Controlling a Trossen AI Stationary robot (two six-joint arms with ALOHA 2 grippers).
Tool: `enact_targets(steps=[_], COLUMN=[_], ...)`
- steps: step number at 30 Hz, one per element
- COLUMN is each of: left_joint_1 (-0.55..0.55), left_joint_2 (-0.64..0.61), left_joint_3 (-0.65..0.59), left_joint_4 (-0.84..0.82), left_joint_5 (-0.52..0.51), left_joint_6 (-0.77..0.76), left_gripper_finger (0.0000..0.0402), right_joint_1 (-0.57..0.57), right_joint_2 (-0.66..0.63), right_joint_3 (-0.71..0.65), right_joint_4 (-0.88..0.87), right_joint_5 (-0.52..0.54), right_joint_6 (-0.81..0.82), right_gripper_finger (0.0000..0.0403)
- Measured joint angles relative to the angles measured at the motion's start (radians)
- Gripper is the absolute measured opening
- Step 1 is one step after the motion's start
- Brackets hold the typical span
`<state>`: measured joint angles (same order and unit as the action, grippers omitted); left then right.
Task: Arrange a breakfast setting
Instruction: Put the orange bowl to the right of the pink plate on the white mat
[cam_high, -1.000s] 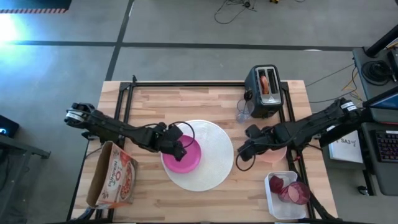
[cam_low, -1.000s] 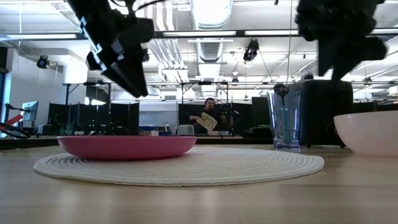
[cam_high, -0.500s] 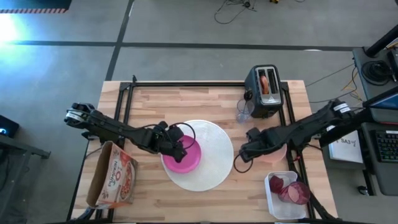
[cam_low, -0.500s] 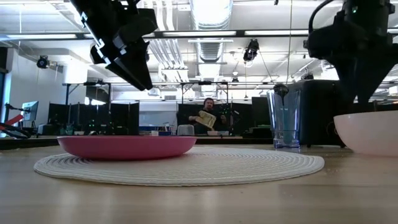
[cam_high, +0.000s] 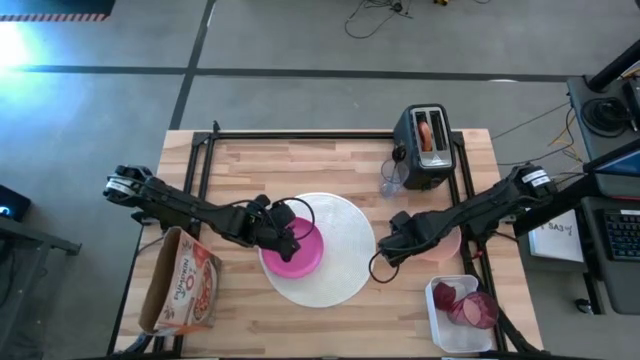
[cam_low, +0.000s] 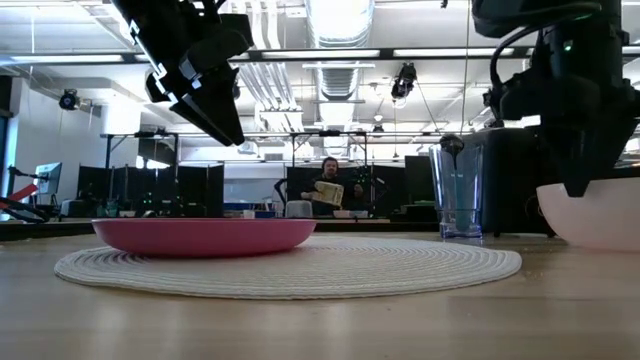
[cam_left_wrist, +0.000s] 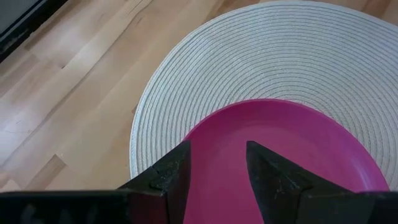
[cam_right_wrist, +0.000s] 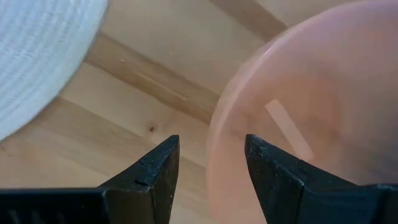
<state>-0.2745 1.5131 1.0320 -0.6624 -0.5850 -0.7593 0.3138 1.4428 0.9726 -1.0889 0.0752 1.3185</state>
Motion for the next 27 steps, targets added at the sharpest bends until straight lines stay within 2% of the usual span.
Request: enact_targets(steps=[5, 14, 18, 22, 27], left_joint_1=[0.000, 0.000, 0.000, 0.000, 0.001], left_joint_2=[0.000, 0.000, 0.000, 0.000, -0.001], left_joint_3=[0.000, 0.000, 0.000, 0.000, 0.000], left_joint_4=[-0.001, -0.003, -0.004, -0.004, -0.004], left_joint_5=[0.000, -0.001, -0.008, -0.009, -0.008], left_joint_6=[0.000, 0.011, 0.024, 0.044, 0.044], left_gripper_finger=[0.0137, 0.0137, 0.0137, 0.0137, 0.0137], right_joint_1=[0.000, 0.000, 0.000, 0.000, 0.000], right_joint_2=[0.024, 0.052, 0.044, 0.039, 0.038], right_joint_3=[0.000, 0.000, -0.001, 0.002, 0.052], right_joint_4=[0.003, 0.006, 0.010, 0.028, 0.080], right_joint_5=[-0.005, -0.033, -0.035, -0.085, -0.109], right_joint_6=[-0.048, -0.125, -0.131, -0.159, -0.237], right_gripper_finger=[0.0129, 0.0019, 0.0010, 0.0009, 0.0009])
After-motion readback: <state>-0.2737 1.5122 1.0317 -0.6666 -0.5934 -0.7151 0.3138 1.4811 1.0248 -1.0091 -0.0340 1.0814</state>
